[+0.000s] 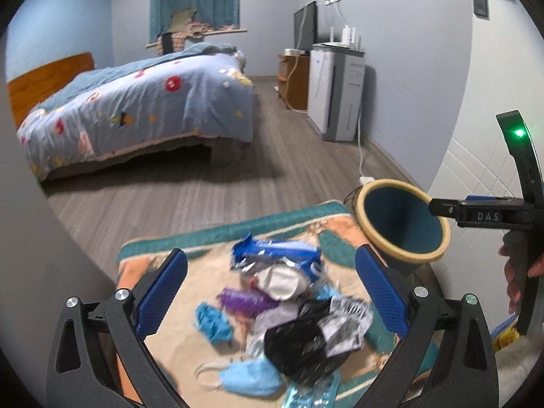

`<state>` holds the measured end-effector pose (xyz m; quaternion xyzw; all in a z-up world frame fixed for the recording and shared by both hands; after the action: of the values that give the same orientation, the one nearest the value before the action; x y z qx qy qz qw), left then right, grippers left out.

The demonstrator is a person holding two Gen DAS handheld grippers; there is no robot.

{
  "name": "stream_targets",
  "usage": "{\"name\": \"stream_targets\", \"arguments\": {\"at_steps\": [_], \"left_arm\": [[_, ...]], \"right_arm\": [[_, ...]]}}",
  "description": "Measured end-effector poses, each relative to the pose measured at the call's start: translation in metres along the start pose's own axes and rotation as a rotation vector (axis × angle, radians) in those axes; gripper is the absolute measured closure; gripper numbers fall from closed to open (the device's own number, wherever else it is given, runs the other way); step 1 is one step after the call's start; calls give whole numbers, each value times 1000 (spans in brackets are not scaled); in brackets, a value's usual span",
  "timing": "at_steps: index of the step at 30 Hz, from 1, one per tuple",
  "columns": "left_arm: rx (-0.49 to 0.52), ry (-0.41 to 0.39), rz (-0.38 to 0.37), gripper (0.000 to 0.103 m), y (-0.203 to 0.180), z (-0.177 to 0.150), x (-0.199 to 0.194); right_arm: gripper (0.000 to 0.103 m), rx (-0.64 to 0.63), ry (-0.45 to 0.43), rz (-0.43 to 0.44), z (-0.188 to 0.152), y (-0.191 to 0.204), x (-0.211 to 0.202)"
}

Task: Collect trash
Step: 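Move both open tools back over the trash pile, then grasp the black bag with the right tool while the left tool grasps the blue blister pack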

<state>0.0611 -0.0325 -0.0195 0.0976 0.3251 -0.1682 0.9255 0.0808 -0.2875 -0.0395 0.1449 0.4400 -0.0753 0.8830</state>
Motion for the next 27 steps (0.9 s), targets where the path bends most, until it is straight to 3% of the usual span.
{"name": "stream_targets", "arguments": {"at_steps": [5,15,23,24,26,27], "left_arm": [[-25,21,18,5,10,-26,-9],[-76,123,12,5,12,-78,2],[-22,216,-6,5,-2,-107,23],[-12,228,-2,5,-3,-108,25],[0,240,6,5,-3,-110,26],[-1,243,12,5,-1,-110,27]], "right_arm": [[6,-2,54,49,-26,26,3],[6,-113,158,30,-64,63,30],[7,-146,212,61,-81,78,42],[8,-163,213,68,-83,82,43],[24,-182,219,78,-85,87,45],[28,-192,228,87,-87,90,47]]}}
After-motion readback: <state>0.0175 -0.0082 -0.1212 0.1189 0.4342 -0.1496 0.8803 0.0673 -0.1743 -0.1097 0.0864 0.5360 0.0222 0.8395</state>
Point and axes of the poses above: each gripper's, at about its wrist camera, not at the fingertips, and x roughly the way its jaws point, y to its left, z to its top, the point moved 3 cm from there along x, roughly the way its jaws point, and after that the axes turned 6 degrees about x, right-handed, at the moved point
